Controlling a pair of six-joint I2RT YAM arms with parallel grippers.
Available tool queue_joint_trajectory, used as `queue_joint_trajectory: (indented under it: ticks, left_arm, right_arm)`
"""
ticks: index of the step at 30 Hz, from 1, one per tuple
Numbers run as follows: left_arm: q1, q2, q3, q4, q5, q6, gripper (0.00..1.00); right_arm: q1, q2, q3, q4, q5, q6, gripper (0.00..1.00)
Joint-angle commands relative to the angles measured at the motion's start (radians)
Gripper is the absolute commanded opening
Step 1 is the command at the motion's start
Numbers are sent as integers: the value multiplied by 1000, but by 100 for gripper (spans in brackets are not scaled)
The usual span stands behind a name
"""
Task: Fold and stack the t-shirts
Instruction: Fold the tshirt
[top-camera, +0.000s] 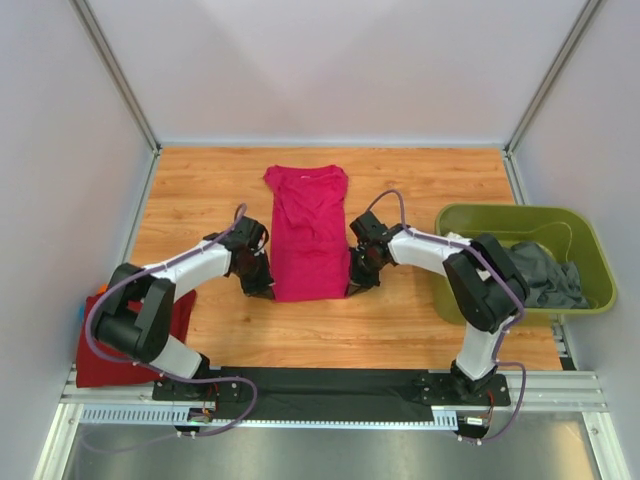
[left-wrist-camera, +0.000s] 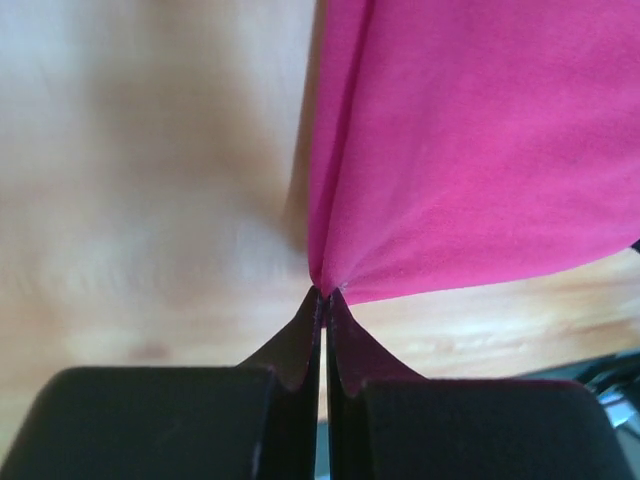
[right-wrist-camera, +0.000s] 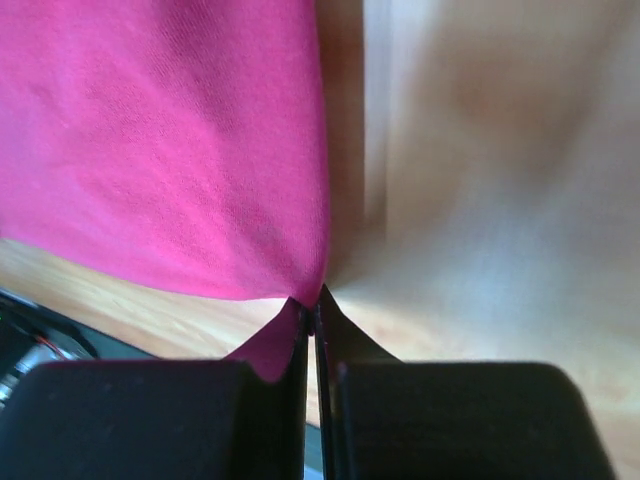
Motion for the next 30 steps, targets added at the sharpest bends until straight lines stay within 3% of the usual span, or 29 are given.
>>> queue_joint_trajectory:
  ticks: [1,8,13,18,22,30]
  left_arm:
    - [-54,-95,-28,-187,-72,-73,0]
    - [-56,-366,12,-494,-116,-105,0]
    - [-56,-430,101,-586,-171,-111,0]
    - [-41,-324,323,-620,-266,-79,0]
    - [21,-224,479,-617,-283,-53,0]
    - [50,-25,691,-572,-325,-44,0]
  right_arm:
    - [62,-87,-66,-102,19,-9,0]
    - [202,-248,-85,-197,15,103,0]
    - [230,-317,29,-298,86,144,0]
    - [188,-257,294,-465,236,68,0]
    - [145,-197,438,-495,352,17,0]
    - [34,-35,624,-460,310,-64,0]
